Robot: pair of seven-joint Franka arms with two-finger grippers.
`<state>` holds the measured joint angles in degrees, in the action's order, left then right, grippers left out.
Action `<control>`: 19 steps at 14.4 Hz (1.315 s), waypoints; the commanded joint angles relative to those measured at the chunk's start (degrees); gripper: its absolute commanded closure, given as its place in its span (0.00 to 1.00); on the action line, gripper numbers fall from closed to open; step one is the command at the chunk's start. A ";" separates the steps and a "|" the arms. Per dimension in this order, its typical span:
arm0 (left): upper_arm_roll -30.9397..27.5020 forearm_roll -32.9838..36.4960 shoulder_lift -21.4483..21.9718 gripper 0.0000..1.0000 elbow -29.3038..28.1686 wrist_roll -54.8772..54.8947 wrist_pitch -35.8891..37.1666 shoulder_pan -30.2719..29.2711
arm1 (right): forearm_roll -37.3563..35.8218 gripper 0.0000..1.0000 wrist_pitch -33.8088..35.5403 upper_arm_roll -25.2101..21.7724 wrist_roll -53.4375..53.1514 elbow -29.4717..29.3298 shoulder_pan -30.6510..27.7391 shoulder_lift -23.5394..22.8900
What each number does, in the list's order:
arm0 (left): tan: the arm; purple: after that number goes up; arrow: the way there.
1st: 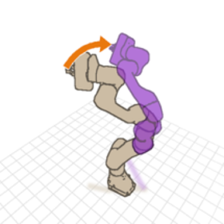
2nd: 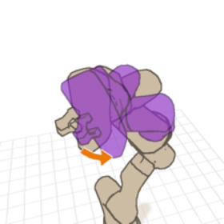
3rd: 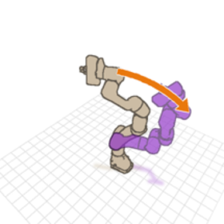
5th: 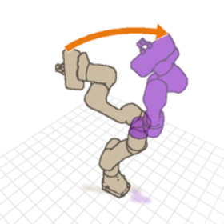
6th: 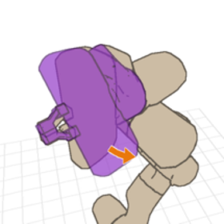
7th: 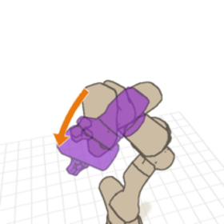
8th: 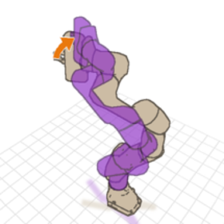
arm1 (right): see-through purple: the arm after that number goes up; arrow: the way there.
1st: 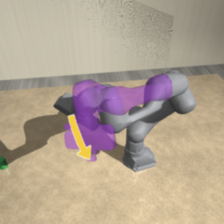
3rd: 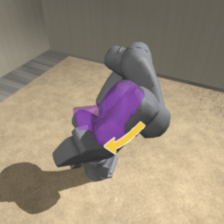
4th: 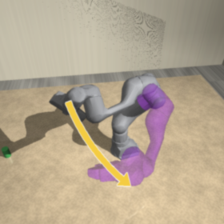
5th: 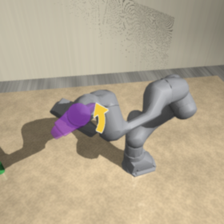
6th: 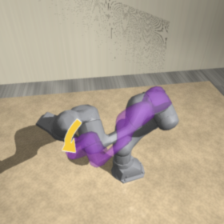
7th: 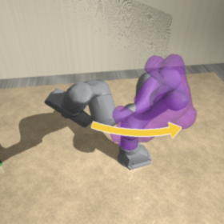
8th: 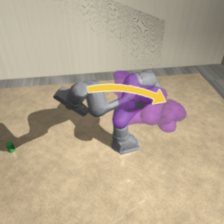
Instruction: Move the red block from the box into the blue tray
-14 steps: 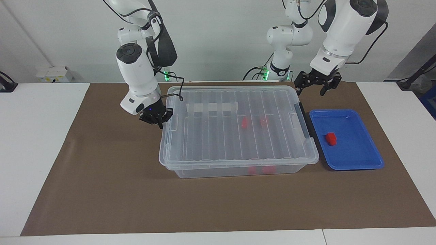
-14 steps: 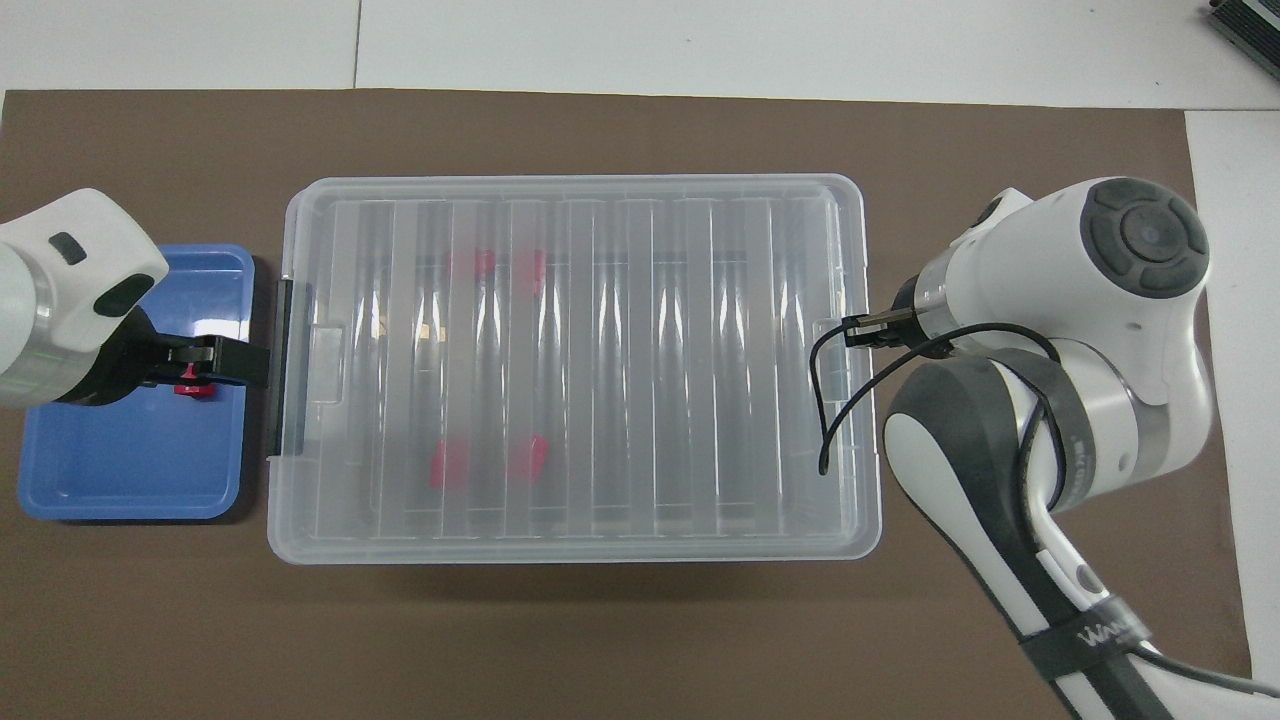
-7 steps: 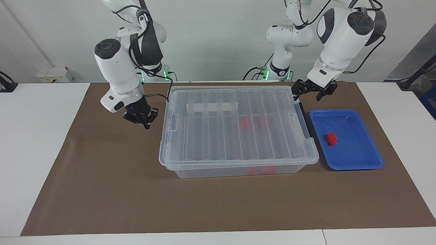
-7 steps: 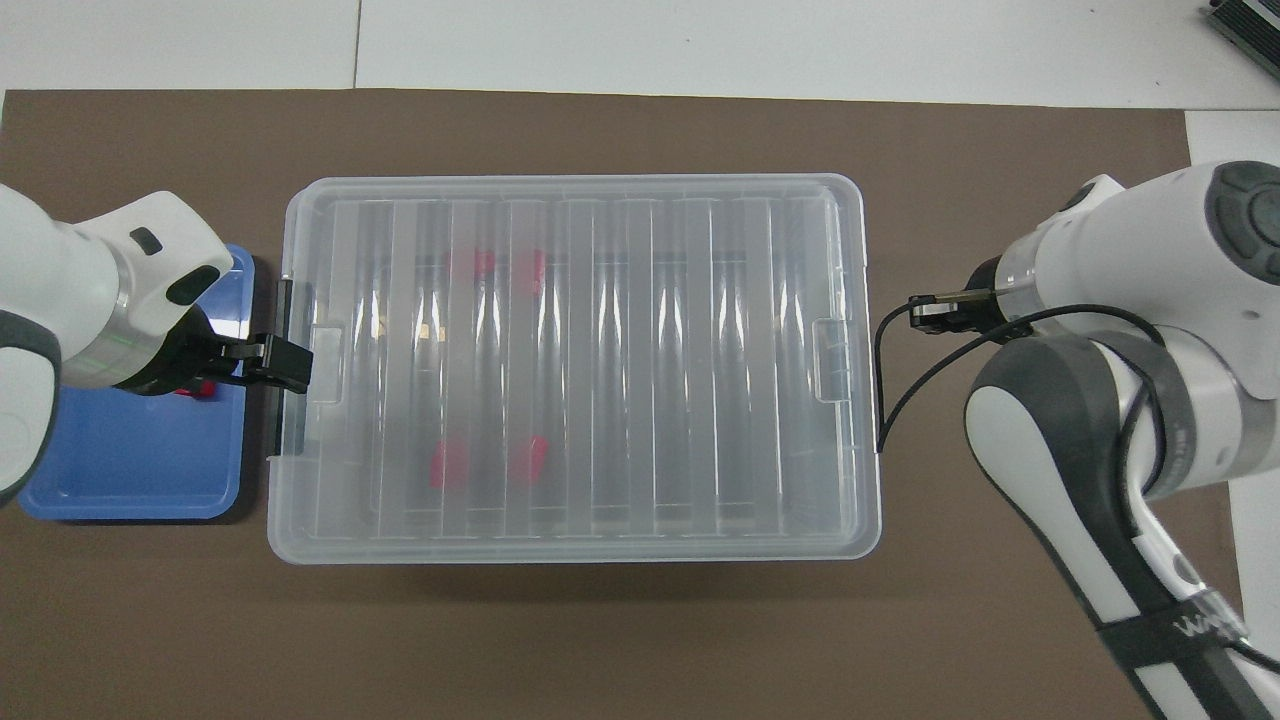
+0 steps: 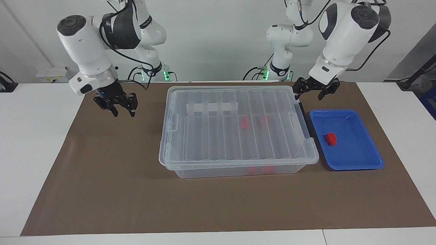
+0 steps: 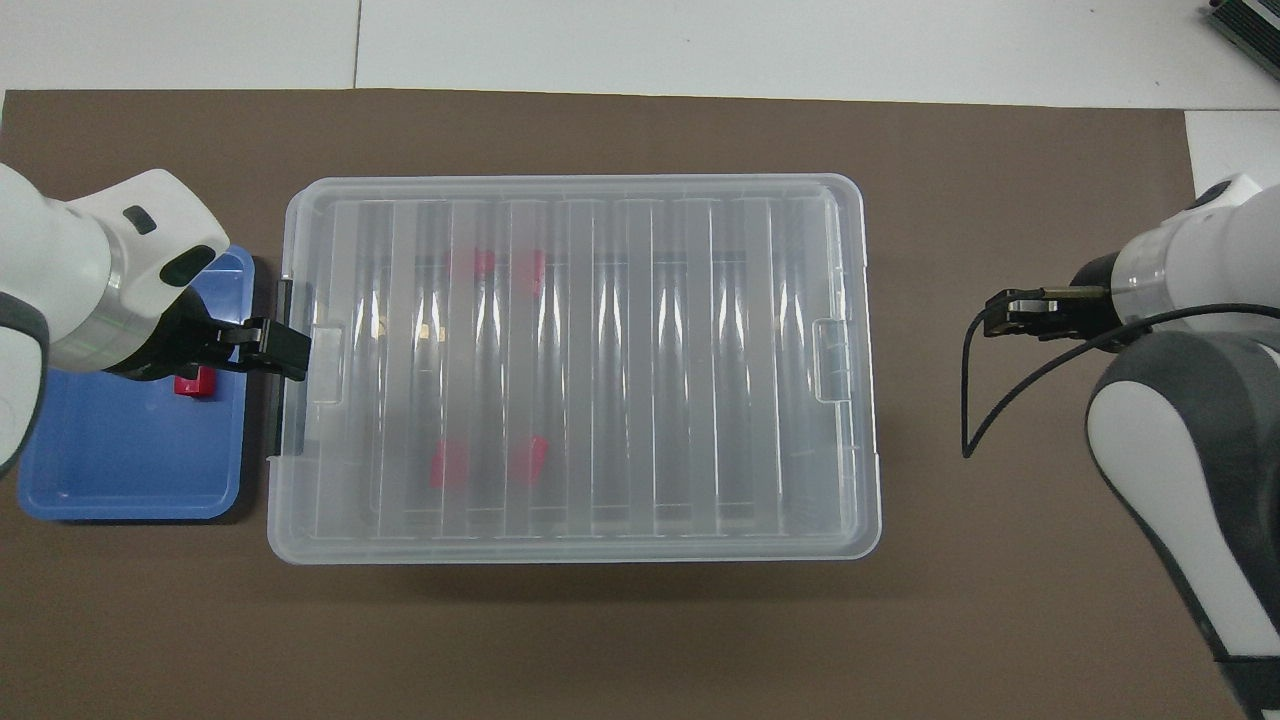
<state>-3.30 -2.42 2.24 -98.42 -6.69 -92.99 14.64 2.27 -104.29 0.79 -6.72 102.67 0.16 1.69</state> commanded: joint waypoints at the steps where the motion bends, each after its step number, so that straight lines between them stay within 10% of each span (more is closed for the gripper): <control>1: -0.74 -0.13 1.01 0.00 0.16 -0.34 1.06 0.39 | -1.65 0.00 4.17 0.35 -1.28 -5.44 -3.14 -0.46; 7: -0.74 -0.13 1.18 0.00 0.07 -0.26 1.06 0.13 | -4.12 0.00 15.33 0.44 -0.66 -16.88 -4.91 -2.39; 19: -0.74 -0.13 1.45 0.00 -0.11 -0.26 1.06 0.13 | -3.59 0.00 16.40 1.23 -1.19 -9.69 -1.66 1.65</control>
<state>-3.68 -2.42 2.90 -98.41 -6.69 -92.76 14.62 -1.34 -86.00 1.87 -6.72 89.56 -2.07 1.16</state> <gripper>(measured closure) 0.000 0.000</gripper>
